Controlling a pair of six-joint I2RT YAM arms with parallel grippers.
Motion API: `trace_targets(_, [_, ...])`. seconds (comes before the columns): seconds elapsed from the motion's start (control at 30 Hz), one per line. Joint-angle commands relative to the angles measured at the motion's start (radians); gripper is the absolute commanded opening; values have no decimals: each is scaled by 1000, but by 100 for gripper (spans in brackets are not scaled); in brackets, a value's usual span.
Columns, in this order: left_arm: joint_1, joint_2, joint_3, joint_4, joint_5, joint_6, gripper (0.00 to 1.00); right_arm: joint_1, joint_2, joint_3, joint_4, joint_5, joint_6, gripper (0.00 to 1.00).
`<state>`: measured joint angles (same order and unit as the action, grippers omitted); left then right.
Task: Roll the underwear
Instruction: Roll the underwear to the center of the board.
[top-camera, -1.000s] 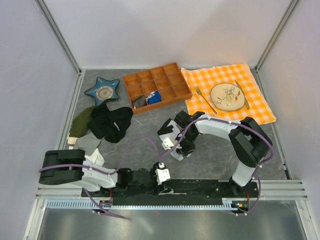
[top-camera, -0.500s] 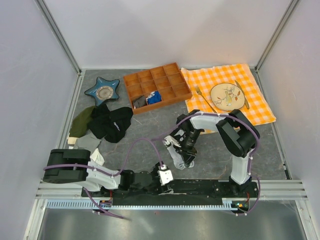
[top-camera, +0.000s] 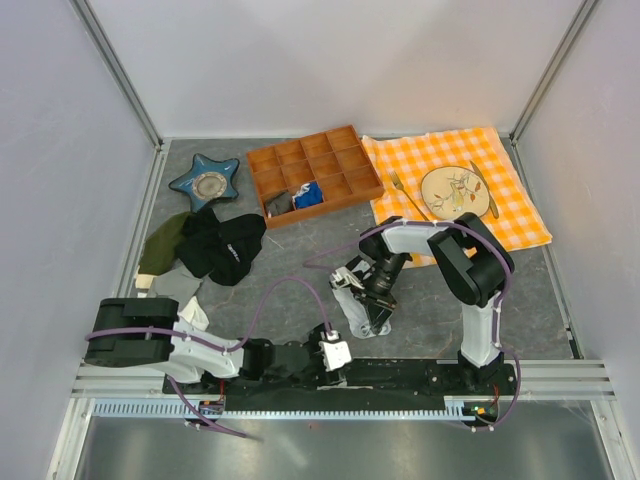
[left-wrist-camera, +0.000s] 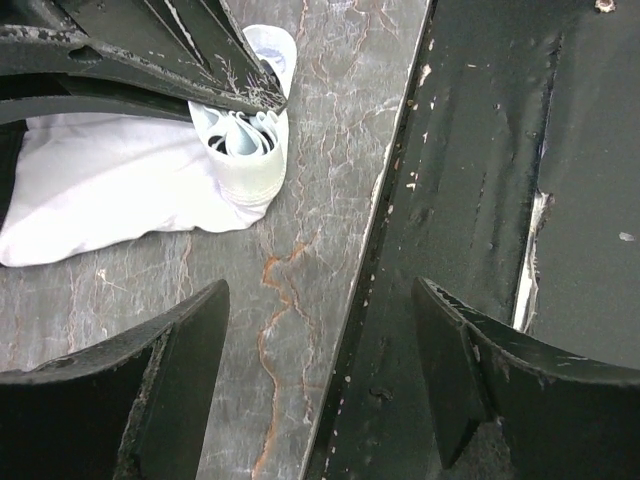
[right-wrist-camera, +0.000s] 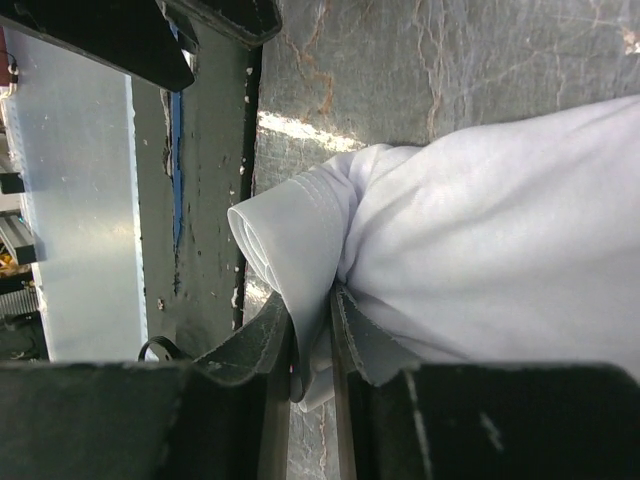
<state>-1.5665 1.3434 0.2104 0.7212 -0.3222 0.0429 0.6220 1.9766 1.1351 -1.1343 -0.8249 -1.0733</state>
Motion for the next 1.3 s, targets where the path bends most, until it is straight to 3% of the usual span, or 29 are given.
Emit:
trace_targets(0.0, [-9, -12, 47, 0, -34, 67, 80, -15, 31, 14, 11, 27, -28, 11])
trace_targets(0.27, [6, 68, 167, -40, -123, 176, 82, -16, 47, 20, -1, 18, -40, 11])
trace_targets(0.5, [88, 164, 241, -58, -54, 169, 78, -18, 53, 23, -10, 15, -48, 12])
trace_targets(0.8, [177, 276, 325, -126, 73, 132, 56, -18, 45, 23, -10, 15, -50, 13])
trace_targets(0.87, [183, 286, 331, -126, 98, 124, 47, -18, 47, 25, -12, 15, -50, 14])
trace_targets(1.03, [201, 295, 320, -129, 184, 54, 2, -19, 38, 26, -12, 4, -50, 17])
trace_targets(1.27, [354, 281, 209, -11, 486, -179, 2, -83, -79, 37, -15, -29, -65, 36])
